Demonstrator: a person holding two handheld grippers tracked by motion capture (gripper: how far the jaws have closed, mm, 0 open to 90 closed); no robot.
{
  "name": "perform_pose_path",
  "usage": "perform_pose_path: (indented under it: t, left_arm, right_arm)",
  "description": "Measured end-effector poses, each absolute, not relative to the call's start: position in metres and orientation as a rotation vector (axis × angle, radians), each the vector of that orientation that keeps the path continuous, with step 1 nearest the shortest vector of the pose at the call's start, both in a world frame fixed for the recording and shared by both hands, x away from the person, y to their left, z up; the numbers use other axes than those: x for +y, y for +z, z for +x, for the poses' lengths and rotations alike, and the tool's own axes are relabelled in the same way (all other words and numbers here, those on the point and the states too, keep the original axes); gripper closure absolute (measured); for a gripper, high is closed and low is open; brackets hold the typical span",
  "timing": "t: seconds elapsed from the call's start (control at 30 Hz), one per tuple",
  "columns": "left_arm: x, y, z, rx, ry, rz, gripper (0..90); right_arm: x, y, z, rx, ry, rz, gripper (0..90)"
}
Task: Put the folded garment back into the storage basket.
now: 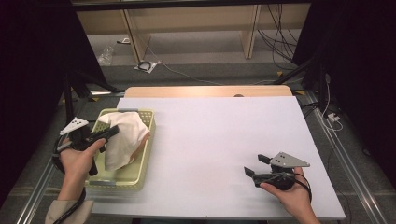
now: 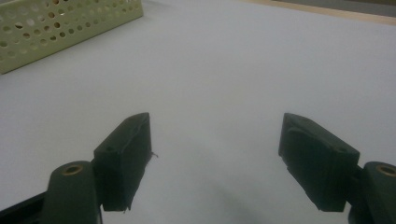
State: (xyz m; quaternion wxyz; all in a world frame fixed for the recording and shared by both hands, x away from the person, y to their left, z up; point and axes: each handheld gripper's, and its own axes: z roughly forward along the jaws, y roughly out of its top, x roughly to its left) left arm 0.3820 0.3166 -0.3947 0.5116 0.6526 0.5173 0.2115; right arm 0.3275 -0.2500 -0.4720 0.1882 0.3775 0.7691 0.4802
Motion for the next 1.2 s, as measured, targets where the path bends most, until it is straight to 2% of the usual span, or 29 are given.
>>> perform_pose_path:
  t: [1.2]
  left_arm:
    - [0.328,-0.414,0.394,1.373,0.431,1.640,83.9]
  right_arm:
    - [-0.249,-0.473,0.328,2.167,1.344,1.064,26.6]
